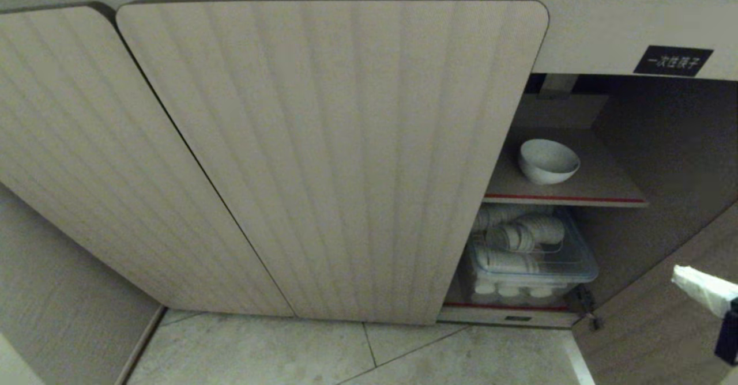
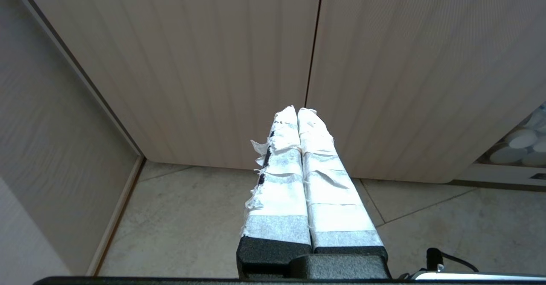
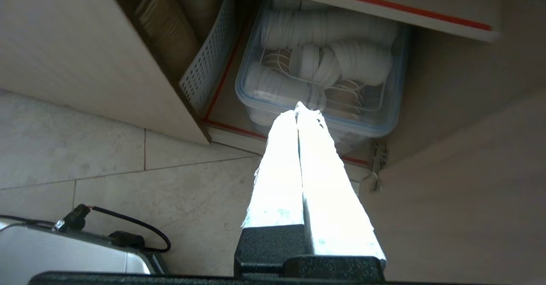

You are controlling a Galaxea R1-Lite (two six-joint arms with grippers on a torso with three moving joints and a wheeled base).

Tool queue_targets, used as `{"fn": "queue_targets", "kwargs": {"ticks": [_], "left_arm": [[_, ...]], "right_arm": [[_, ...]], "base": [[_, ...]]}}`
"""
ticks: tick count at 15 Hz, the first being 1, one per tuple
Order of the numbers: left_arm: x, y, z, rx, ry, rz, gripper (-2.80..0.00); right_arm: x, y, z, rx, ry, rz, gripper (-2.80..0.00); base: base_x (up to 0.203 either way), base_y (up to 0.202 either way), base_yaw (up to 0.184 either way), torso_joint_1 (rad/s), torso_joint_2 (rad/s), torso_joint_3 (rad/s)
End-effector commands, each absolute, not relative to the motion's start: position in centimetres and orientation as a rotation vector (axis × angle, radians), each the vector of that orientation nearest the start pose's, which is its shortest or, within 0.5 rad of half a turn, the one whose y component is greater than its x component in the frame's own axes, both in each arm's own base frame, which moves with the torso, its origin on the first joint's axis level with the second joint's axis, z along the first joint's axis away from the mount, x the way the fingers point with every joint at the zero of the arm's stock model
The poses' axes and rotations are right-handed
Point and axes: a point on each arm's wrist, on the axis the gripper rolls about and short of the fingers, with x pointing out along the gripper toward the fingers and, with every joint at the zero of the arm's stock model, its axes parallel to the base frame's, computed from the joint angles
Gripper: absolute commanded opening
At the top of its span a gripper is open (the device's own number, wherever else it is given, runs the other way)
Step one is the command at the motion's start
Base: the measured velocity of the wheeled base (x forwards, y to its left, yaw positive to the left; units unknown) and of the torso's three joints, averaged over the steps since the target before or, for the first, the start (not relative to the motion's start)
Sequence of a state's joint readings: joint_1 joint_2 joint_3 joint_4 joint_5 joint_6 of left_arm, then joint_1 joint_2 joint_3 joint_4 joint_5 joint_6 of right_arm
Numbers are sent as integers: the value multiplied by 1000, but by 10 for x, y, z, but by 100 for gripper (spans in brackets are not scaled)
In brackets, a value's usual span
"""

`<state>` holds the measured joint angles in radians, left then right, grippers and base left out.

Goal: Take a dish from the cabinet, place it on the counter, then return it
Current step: Take the bowl from the cabinet

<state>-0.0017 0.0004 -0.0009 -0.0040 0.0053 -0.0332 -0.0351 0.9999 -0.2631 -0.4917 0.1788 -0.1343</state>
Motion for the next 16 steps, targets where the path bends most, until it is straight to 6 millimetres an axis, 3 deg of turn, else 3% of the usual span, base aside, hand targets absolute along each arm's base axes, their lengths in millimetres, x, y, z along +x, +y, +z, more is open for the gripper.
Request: {"fn": "queue_targets", "kwargs": {"ticks": [1, 4, 8, 12, 16], "left_arm": [[-23, 0, 76, -34, -5, 5, -280], [-23, 0, 76, -34, -5, 5, -280], [-23, 0, 76, -34, -5, 5, -280], [-23, 0, 76, -34, -6, 5, -280], [-23, 0, 76, -34, -5, 5, -280]], "right_arm": [[162, -1, 161, -100, 321, 171, -280], [192, -2, 169, -114, 204, 166, -280], [198, -5, 179, -117, 102, 142, -280], [205, -7, 177, -117, 108, 120, -280], [226, -9, 171, -77, 88, 80, -280]], "base": [[0, 0, 0, 0, 0, 0], [0, 0, 0, 0, 0, 0], [0, 0, 0, 0, 0, 0], [0, 0, 0, 0, 0, 0], [0, 0, 0, 0, 0, 0]]}}
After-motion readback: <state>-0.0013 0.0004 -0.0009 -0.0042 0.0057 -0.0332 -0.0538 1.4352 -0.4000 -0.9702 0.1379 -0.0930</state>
